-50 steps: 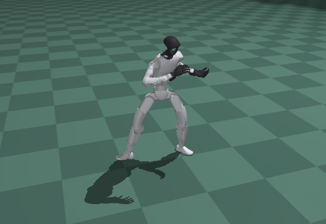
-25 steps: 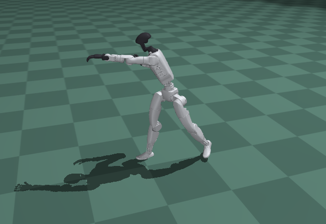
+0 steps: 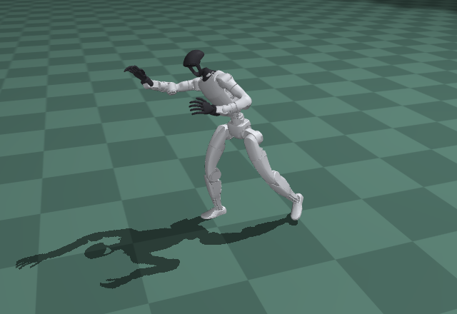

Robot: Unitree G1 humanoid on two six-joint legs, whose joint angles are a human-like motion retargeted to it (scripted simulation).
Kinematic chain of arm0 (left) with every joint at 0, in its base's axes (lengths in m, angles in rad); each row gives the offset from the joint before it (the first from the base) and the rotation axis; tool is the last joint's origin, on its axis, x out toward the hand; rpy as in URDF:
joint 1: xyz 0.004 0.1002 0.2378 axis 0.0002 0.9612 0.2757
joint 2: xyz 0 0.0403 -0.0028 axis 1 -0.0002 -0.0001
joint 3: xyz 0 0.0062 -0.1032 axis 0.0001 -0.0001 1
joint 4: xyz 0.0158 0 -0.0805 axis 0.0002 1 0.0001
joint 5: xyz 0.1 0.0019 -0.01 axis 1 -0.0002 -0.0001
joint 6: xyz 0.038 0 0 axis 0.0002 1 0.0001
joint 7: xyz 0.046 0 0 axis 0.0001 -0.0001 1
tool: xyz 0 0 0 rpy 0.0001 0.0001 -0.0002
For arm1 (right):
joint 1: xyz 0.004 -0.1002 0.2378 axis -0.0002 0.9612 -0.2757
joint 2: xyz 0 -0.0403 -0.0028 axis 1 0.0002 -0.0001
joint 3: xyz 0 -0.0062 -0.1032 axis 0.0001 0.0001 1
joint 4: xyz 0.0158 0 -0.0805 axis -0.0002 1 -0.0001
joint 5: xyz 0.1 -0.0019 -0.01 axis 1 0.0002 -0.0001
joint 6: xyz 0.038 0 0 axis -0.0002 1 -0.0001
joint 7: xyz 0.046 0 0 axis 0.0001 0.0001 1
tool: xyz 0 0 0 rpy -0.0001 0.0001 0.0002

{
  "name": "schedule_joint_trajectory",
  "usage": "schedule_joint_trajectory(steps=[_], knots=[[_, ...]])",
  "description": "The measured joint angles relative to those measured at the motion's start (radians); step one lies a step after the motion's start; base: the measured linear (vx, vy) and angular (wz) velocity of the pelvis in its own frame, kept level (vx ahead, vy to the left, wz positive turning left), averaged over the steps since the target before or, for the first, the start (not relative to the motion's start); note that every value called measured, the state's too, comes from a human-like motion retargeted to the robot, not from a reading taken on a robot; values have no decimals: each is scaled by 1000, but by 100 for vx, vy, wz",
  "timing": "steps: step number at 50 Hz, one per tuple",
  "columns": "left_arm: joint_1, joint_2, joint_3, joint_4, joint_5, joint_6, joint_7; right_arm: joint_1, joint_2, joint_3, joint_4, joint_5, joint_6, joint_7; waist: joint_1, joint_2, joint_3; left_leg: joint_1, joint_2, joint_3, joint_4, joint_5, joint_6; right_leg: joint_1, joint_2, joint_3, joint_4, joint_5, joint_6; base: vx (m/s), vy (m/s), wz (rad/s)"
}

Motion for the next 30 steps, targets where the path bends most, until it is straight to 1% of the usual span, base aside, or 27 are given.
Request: schedule_joint_trajectory(steps=[2,3,5,6,8,10,13,15,17,18,20,23,25,28,30], knots=[[62,47,47,62,36,35,24,178,-15,-90,-262,-74,-32,-103,-35,0,2,28,4,0,-13,75,39,45,22,0,-23,-7,-16,38,-30,-28],[82,69,58,104,65,57,31,304,-23,-154,-401,-110,-47,-112,-43,-6,8,47,2,-5,-2,117,66,85,39,8,-50,-5,-26,42,-32,-81],[112,104,41,211,121,100,48,632,-13,-323,-645,-154,-98,-82,-44,-31,11,61,-26,-56,90,165,115,183,74,38,-120,7,-39,46,-32,-120],[127,107,11,276,124,114,48,819,15,-401,-727,-148,-136,-41,-36,-50,-2,35,-61,-97,191,148,127,226,86,63,-154,16,-35,49,-29,-139],[165,91,-55,409,90,135,20,1186,81,-528,-849,-110,-205,72,-19,-92,-41,-37,-135,-143,426,79,144,301,96,115,-219,31,-15,50,-25,-138],[218,44,-104,543,13,147,-59,1511,144,-607,-913,-45,-258,215,-2,-138,-75,-129,-195,-117,698,-31,178,378,82,166,-283,39,25,50,-19,-121],[347,-40,-120,717,-17,141,-177,1959,203,-740,-1021,103,-282,379,51,-221,-104,-311,-290,-35,1136,-241,255,490,13,246,-362,54,118,45,-11,-113],[466,-107,-101,763,-7,127,-182,2250,275,-860,-1108,164,-275,437,117,-278,-100,-456,-358,34,1398,-356,291,550,-43,313,-382,67,183,39,-3,-147],[584,-144,-67,727,-38,64,-141,2469,345,-968,-1220,241,-274,444,215,-320,-52,-620,-372,106,1602,-423,274,582,-72,395,-362,75,236,33,-3,-216],[648,-160,-36,689,-59,36,-121,2549,378,-1008,-1266,266,-277,441,270,-329,-25,-701,-353,122,1684,-453,242,596,-64,439,-343,79,253,31,-9,-276],[754,-203,48,611,-115,1,-115,2641,395,-1076,-1342,268,-277,450,374,-328,46,-846,-281,113,1805,-510,155,639,-32,522,-308,90,259,29,-9,-320],[862,-286,138,535,-206,-13,-123,2687,329,-1131,-1423,257,-285,458,484,-329,158,-979,-139,127,1837,-542,39,756,-97,645,-322,134,259,26,12,-331],[868,-311,140,526,-266,-27,-89,2670,272,-1128,-1438,242,-284,453,522,-329,217,-1058,-67,108,1817,-525,-49,833,-151,707,-339,175,259,24,24,-257],[799,-277,84,523,-267,-50,5,2596,219,-1066,-1401,192,-277,423,504,-342,230,-1201,-19,101,1773,-451,-54,878,-202,723,-271,194,259,20,33,-128],[713,-231,63,524,-237,-38,16,2526,179,-1050,-1368,142,-251,461,498,-363,229,-1231,-4,93,1744,-424,-54,882,-237,745,-208,187,259,22,24,-121]])
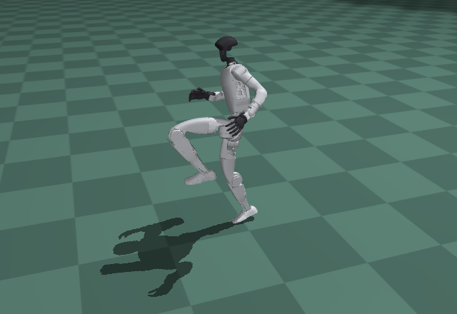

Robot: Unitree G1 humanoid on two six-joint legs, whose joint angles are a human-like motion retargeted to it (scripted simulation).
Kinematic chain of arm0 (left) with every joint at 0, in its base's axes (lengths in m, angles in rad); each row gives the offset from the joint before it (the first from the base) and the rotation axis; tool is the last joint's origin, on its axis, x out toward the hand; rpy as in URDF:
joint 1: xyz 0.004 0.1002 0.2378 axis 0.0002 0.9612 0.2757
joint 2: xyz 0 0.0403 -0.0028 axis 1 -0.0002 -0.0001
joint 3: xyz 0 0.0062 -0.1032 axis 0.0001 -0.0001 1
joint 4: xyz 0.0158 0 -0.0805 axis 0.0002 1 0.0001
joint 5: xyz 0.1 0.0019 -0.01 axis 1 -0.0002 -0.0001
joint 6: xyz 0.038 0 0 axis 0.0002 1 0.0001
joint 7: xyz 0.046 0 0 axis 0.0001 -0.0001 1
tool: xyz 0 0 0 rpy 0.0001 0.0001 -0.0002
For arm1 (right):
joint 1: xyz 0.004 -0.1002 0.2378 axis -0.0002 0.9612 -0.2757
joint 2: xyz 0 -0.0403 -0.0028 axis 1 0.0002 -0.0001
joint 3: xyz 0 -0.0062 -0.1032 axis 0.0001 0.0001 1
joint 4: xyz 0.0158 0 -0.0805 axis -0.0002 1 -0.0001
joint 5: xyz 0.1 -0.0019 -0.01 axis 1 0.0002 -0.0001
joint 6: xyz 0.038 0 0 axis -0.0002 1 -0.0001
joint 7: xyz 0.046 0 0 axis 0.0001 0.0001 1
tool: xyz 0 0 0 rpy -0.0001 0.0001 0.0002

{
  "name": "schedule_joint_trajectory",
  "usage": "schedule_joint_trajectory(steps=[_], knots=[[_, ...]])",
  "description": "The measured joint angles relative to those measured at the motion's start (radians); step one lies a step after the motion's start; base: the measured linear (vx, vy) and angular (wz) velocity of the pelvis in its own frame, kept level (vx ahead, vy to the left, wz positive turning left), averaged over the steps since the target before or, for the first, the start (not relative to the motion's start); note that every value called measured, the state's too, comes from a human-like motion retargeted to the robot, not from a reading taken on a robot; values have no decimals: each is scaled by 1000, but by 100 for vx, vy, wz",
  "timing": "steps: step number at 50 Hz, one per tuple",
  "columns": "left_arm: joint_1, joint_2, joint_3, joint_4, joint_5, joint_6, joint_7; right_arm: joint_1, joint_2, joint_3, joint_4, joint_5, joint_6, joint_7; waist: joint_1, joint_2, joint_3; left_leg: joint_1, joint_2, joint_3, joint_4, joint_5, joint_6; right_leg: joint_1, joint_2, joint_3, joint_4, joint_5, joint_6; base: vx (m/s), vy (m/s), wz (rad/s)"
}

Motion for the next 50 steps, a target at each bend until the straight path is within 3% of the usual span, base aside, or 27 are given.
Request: schedule_joint_trajectory(steps=[3,7,13,15,17,21,23,25,28,29,30,32,34,36,39,40,42,44,47,50], knots=[[-173,41,3,-19,8,-13,20,-137,64,44,43,-50,-17,-97,-13,13,-18,61,11,-29,-16,6,0,57,-9,21,33,-25,0,26,18,-117],[-360,69,24,-104,-12,-24,3,-254,154,52,54,-65,-12,-149,-50,46,-122,225,48,-27,-56,15,0,86,-3,86,29,-75,-4,27,18,-104],[-588,54,90,-340,59,-15,-80,-294,285,-1,20,-28,-8,-57,-250,155,-199,521,159,32,-293,60,37,123,115,124,-21,-121,-71,22,21,-60],[-658,95,126,-411,201,18,-122,-264,272,-35,0,-5,-16,11,-348,189,-211,596,207,88,-428,73,71,116,144,126,-60,-126,-81,17,28,-16],[-725,193,172,-457,361,103,-171,-205,223,-85,-19,8,-10,50,-446,215,-216,666,240,158,-598,77,91,99,168,121,-91,-132,-87,16,29,-5],[-931,484,207,-373,481,252,-235,-77,98,-184,-51,46,11,72,-606,232,-208,796,223,318,-1029,87,138,54,188,115,-130,-152,-81,15,34,13],[-1118,659,98,-176,501,308,-215,-19,38,-220,-63,80,19,65,-660,227,-206,870,169,416,-1302,99,156,33,186,111,-136,-168,-64,18,41,37],[-1439,794,-193,152,525,347,-208,26,-7,-239,-68,113,21,50,-688,220,-207,951,86,508,-1616,126,166,19,189,106,-137,-186,-47,24,46,48],[-2031,736,-817,796,602,376,-250,33,-44,-209,-66,149,-1,-6,-697,228,-213,1025,23,559,-1987,291,164,15,256,99,-135,-203,-53,32,49,51],[-2143,682,-935,973,618,374,-278,11,-59,-186,-62,154,-6,-16,-703,223,-220,1029,18,557,-2050,376,158,16,273,98,-139,-201,-58,34,47,53],[-2223,625,-1016,1130,626,369,-309,-18,-74,-161,-58,157,-9,-20,-711,216,-228,1028,15,550,-2096,466,151,17,287,97,-144,-195,-62,33,46,48],[-2288,548,-997,1236,510,332,-354,-100,-56,-122,-39,156,-8,-5,-700,169,-252,1013,-13,536,-2117,552,125,6,274,96,-138,-159,-45,30,45,39],[-2273,521,-881,1098,306,269,-320,-200,23,-80,1,143,3,-12,-656,119,-259,1004,-53,522,-2115,549,117,-21,256,70,-93,-101,-21,28,44,30],[-2153,522,-746,780,188,203,-190,-311,138,-5,47,90,9,-95,-578,92,-244,1016,-79,513,-2118,530,123,-57,259,15,-10,-31,-14,29,43,16],[-1869,570,-598,283,384,186,-34,-483,188,118,76,-46,18,-215,-457,93,-234,1029,-47,479,-2068,501,100,-106,300,-143,124,84,-51,31,37,11],[-1778,600,-552,140,443,192,-27,-554,150,137,80,-96,31,-219,-407,80,-236,1059,-77,469,-2136,529,93,-137,294,-202,178,106,-63,31,32,7],[-1525,717,-386,-88,587,191,-175,-630,-4,107,58,-131,19,-96,-351,67,-262,1030,-23,397,-2005,473,46,-137,289,-382,211,108,-110,32,27,25],[-1330,828,-240,-244,532,170,-278,-660,-190,39,57,-130,24,-38,-251,9,-274,1064,-86,346,-2070,485,26,-167,236,-525,269,9,-144,29,22,18],[-1111,993,-126,-357,478,154,-294,-564,-431,-52,89,-71,36,-83,-119,-50,-286,1055,-126,290,-2048,439,0,-171,216,-703,260,-117,-158,27,18,66],[-898,1156,-13,-388,404,117,-270,-374,-595,-210,177,-26,27,-129,-16,-98,-289,1054,-150,273,-2060,376,0,-173,258,-824,157,-205,-157,27,5,95]])
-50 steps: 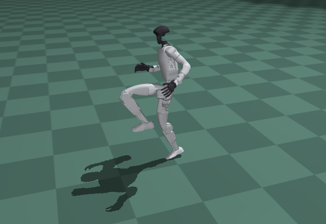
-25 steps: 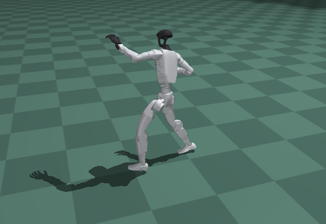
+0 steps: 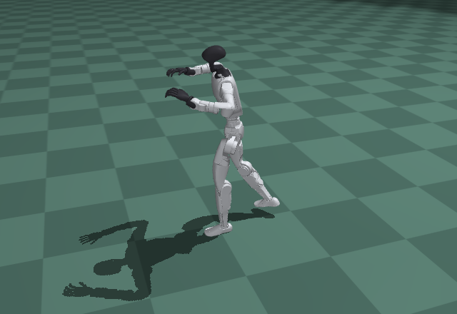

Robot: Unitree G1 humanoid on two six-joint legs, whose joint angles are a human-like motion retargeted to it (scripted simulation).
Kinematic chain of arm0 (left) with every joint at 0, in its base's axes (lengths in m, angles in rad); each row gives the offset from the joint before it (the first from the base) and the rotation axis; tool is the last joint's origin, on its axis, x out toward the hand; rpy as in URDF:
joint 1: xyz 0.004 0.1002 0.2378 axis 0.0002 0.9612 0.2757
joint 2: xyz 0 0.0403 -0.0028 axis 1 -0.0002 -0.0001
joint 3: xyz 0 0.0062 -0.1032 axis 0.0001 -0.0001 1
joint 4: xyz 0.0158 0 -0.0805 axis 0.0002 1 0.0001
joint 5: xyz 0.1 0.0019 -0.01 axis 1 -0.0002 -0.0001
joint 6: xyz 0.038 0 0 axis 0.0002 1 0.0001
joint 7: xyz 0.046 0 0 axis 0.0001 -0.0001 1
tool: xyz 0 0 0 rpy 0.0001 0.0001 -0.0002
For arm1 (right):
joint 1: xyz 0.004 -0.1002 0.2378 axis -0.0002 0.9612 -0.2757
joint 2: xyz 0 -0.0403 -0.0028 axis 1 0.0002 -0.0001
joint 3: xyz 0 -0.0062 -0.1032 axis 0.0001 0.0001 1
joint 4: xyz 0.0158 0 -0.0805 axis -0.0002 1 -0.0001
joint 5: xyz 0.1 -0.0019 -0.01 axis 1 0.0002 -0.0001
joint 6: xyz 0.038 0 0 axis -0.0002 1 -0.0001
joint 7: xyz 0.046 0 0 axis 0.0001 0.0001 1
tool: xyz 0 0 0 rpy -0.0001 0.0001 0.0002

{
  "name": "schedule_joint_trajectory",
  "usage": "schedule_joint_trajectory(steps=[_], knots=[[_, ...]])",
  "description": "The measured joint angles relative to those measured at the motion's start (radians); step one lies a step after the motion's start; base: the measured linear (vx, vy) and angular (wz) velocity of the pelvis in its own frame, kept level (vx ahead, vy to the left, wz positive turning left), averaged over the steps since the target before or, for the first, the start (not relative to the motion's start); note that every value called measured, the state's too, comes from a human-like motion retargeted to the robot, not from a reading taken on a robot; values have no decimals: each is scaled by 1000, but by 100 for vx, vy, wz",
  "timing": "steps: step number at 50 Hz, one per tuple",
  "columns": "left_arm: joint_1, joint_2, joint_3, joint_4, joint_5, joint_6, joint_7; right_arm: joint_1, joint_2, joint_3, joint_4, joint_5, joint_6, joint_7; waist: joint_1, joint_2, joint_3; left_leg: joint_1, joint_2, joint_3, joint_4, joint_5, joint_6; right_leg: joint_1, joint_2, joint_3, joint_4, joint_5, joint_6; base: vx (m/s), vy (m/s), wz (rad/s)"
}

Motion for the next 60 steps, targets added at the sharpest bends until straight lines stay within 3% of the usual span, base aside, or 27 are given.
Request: schedule_joint_trajectory(steps=[2,5,8,11,15,20,30,38,42,46,50,55,60], knots=[[161,74,133,7,-74,-32,-57,164,-30,-181,70,6,-14,35,17,-29,4,3,-38,-49,-37,-38,14,19,40,-71,-158,-28,10,22,2,184],[304,108,277,12,-148,-31,-132,330,22,-383,157,4,4,78,-34,-68,18,-4,-124,-118,-89,-102,63,35,74,-177,-415,11,48,17,6,291],[338,100,329,-13,-148,-4,-139,378,108,-472,194,16,30,57,-144,-52,13,-1,-153,-72,-109,-174,117,37,85,-322,-483,69,56,17,12,339],[338,114,348,-36,-123,11,-172,394,147,-527,205,21,33,53,-244,-3,0,18,-141,-54,-124,-142,117,56,101,-373,-419,63,38,21,10,277],[324,143,336,-42,-113,14,-197,384,131,-522,213,18,41,94,-278,24,-23,15,-138,-139,-96,-33,111,47,91,-257,-357,40,44,24,6,90],[311,152,337,-13,-134,18,-199,347,117,-467,214,34,58,180,-235,-5,-61,18,-126,-79,35,-87,113,-6,9,-150,-347,89,61,23,8,-44],[374,163,439,33,-123,-39,-190,433,91,-562,247,81,1,213,-250,14,-152,53,-78,-16,124,-110,28,-13,4,-370,-331,124,13,14,8,-28],[430,157,492,33,-120,-29,-219,433,45,-593,255,74,11,225,-254,35,-192,91,-86,48,119,-135,48,11,-1,-356,-340,24,8,2,5,-41],[456,160,509,29,-121,-24,-238,410,28,-579,255,62,13,239,-255,61,-222,94,-66,81,128,-140,55,34,4,-371,-281,-45,-29,-5,2,-46],[477,154,527,23,-124,-22,-249,387,14,-553,255,66,11,260,-258,80,-242,97,-55,105,131,-131,52,57,32,-336,-194,-40,-49,-9,0,-34],[495,142,540,16,-142,-24,-254,380,3,-537,252,64,10,269,-240,71,-256,94,-73,142,125,-117,50,92,60,-331,-224,22,-26,-15,-4,-47],[517,149,566,33,-144,-42,-254,379,-17,-553,246,71,10,258,-176,33,-240,42,-83,212,195,-134,65,155,65,-389,-454,-18,27,-26,-8,-71],[533,108,606,45,-143,-50,-263,370,-25,-575,241,56,9,230,-125,19,-193,-23,-90,259,227,-85,91,104,38,-307,-522,-30,66,-37,-7,-52]])
